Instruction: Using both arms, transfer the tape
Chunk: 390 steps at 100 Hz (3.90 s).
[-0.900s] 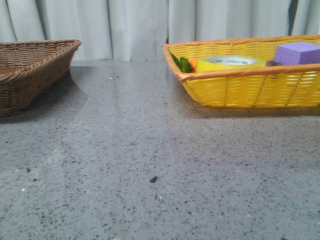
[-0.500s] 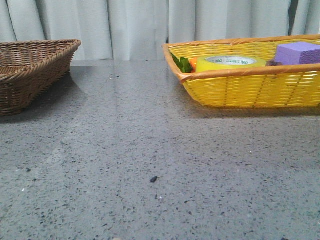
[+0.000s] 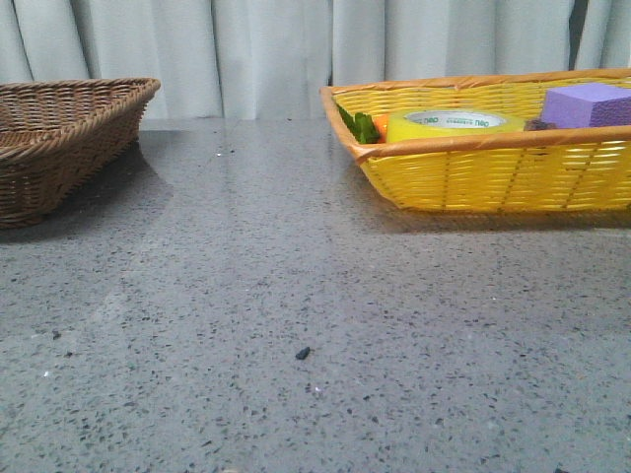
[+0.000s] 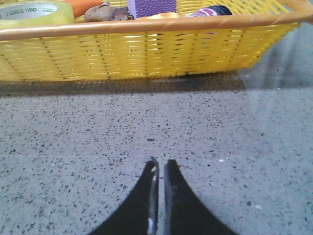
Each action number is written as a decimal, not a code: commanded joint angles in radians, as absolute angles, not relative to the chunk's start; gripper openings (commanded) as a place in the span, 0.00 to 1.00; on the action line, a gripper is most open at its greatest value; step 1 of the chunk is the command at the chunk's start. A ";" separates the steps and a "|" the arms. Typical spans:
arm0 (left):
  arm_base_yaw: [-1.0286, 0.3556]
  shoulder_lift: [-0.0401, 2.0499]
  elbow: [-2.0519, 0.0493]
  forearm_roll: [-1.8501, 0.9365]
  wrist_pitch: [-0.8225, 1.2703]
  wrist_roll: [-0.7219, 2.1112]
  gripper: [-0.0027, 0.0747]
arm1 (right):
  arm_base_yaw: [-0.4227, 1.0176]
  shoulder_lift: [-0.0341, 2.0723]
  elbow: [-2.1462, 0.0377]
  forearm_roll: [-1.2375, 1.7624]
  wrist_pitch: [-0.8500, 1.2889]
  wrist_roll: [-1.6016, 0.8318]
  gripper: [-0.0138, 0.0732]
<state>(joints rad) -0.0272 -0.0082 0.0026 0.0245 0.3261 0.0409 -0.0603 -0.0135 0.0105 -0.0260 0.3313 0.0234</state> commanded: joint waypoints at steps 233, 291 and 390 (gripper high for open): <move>-0.026 -0.036 0.013 -0.012 0.046 0.044 0.01 | -0.062 -0.030 0.032 -0.026 0.011 0.016 0.07; -0.026 0.074 -0.199 -0.034 0.034 0.044 0.01 | -0.060 0.051 -0.159 -0.018 0.161 0.016 0.07; -0.026 0.469 -0.432 -0.041 -0.123 0.044 0.01 | -0.012 0.602 -0.599 0.023 0.469 0.016 0.40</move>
<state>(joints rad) -0.0272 0.4574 -0.3945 -0.0310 -0.0140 0.0445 -0.0391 0.5329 -0.5092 0.0141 0.4994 0.0232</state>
